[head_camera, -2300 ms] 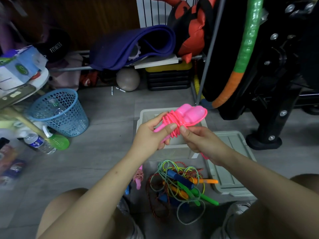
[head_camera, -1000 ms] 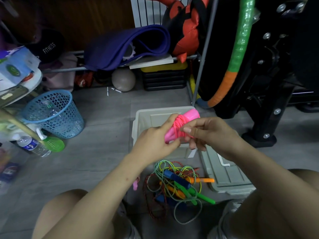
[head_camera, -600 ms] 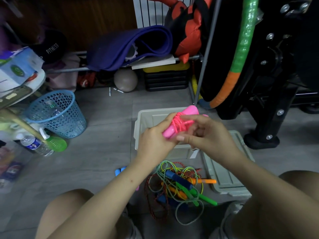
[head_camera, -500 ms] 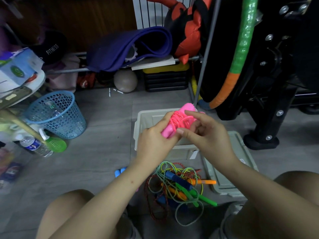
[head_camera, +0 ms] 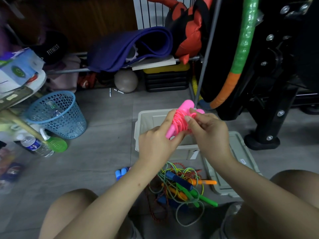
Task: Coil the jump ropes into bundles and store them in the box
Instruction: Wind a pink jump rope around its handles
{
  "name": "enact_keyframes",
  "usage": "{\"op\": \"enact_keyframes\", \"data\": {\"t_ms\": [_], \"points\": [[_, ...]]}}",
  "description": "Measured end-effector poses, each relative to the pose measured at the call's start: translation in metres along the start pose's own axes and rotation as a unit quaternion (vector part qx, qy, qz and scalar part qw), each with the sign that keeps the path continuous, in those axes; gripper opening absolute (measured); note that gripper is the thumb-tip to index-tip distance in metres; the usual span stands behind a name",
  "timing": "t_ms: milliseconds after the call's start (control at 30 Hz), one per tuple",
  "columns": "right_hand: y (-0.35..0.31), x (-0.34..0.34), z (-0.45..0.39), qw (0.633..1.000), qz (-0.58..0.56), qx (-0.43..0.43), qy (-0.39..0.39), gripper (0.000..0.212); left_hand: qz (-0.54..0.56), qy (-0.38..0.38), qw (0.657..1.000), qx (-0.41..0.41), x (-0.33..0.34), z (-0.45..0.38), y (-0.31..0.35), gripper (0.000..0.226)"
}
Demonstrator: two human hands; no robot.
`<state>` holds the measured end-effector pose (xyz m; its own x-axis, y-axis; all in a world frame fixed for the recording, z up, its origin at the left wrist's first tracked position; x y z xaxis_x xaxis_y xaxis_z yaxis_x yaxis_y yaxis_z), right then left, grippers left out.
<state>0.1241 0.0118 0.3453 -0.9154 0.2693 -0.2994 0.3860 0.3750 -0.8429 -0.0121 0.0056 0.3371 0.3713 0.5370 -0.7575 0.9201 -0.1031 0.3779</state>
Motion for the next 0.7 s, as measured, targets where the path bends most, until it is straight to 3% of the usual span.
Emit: {"op": "enact_keyframes", "data": {"t_ms": [167, 333, 433, 500, 567, 700], "points": [[-0.005, 0.0, -0.002, 0.986, 0.089, -0.137, -0.018, 0.03, 0.042, -0.042, 0.998, -0.018, 0.005, 0.0, -0.002, 0.067], [-0.002, -0.002, -0.008, 0.982, 0.103, -0.156, -0.014, 0.042, 0.198, -0.227, 0.945, -0.128, 0.017, 0.009, -0.005, 0.068], [0.002, -0.005, -0.011, 0.996, 0.039, -0.082, -0.009, 0.052, 0.219, -0.232, 0.94, -0.117, 0.018, 0.011, -0.005, 0.07], [0.003, -0.006, -0.012, 0.998, 0.013, -0.055, 0.003, 0.032, 0.211, -0.225, 0.945, -0.107, 0.017, 0.012, -0.006, 0.071], [0.001, -0.005, -0.01, 0.998, 0.005, -0.064, 0.008, 0.019, 0.195, -0.215, 0.952, -0.097, 0.015, 0.012, -0.006, 0.074], [0.004, 0.002, -0.008, 0.997, 0.008, -0.073, -0.005, 0.023, 0.177, -0.183, 0.963, -0.091, 0.013, 0.013, -0.006, 0.082]]}}
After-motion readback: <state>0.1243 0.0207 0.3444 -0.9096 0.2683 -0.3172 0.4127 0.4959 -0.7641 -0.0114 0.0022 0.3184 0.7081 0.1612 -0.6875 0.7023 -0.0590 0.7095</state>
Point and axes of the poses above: each hand's wrist, its own z-axis away from the middle knuckle, its own x-axis out of the palm, y = z × x, the point moved 4 cm from there along -z, towards the middle knuckle, and after that the axes turned 9 degrees about -x, right-handed, at the moved point
